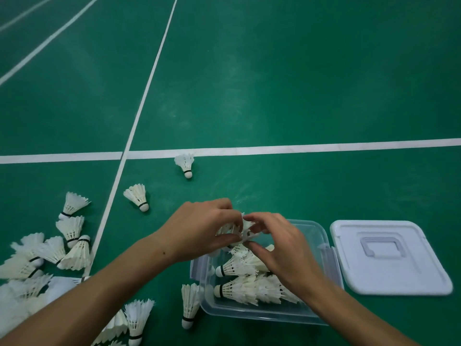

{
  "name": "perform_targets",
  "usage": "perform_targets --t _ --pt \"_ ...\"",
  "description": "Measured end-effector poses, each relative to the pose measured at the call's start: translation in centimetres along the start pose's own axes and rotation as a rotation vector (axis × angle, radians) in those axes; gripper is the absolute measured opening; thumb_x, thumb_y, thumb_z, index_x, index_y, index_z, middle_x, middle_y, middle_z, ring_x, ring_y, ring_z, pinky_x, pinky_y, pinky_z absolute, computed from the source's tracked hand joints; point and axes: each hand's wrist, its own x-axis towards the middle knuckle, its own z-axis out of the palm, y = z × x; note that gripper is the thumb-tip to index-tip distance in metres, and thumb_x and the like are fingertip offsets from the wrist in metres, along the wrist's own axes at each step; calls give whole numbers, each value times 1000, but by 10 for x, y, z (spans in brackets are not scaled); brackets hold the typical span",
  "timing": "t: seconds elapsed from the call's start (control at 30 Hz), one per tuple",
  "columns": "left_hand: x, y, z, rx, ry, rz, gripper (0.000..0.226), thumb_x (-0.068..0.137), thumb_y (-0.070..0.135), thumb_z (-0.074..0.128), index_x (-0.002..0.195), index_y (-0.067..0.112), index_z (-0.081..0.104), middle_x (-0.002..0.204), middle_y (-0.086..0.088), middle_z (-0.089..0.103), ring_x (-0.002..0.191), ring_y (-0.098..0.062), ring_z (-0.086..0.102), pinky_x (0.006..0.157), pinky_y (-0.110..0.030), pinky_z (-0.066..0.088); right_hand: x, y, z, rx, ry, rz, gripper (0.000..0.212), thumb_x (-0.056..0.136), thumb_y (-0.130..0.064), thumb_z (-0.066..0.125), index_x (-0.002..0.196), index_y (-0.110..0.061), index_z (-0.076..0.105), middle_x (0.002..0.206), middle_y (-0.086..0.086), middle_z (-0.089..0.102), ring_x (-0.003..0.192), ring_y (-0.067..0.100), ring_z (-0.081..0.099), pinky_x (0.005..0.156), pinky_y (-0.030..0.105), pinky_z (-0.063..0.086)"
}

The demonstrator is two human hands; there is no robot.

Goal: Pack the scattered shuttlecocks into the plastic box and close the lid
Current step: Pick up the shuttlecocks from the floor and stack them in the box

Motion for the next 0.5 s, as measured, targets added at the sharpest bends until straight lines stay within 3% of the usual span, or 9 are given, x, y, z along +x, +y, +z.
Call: perform_targets --t 0.1,0.17,0.23,0.4,0.5 --pt "-3 1 5 -29 20 -38 41 97 52 64 136 52 51 115 23 58 84 2 57 71 -29 55 -5 2 -3 -126 63 -25 61 84 -35 86 138 -34 56 105 -16 74 93 2 71 68 31 63" --pt "-10 0 8 -138 43 -93 56 97 43 69 146 50 42 115 26 58 83 8 54 78 -25 54 -12 6 -7 -244 103 -25 64 81 -36 88 137 -30 58 93 -14 76 76 4 73 54 25 57" --pt "-19 -6 10 -271 80 -143 63 94 36 75 147 46 42 109 28 59 87 10 56 80 -23 52 -19 12 -5 -356 82 -33 63 78 -36 90 133 -28 60 86 -12 78 67 6 73 48 21 49" --pt "-40 -19 19 -370 227 -190 54 84 30 85 133 33 62 96 27 66 91 1 63 80 -30 57 -21 29 25 -414 -25 -9 33 90 -26 80 115 -31 59 87 -10 77 64 11 72 49 31 56" --pt "-46 -20 22 -321 344 -162 32 84 34 83 113 25 74 93 22 68 93 -3 62 77 -36 58 -13 34 45 -498 -134 26 32 89 -16 77 106 -28 53 74 -5 70 55 16 65 48 35 55"
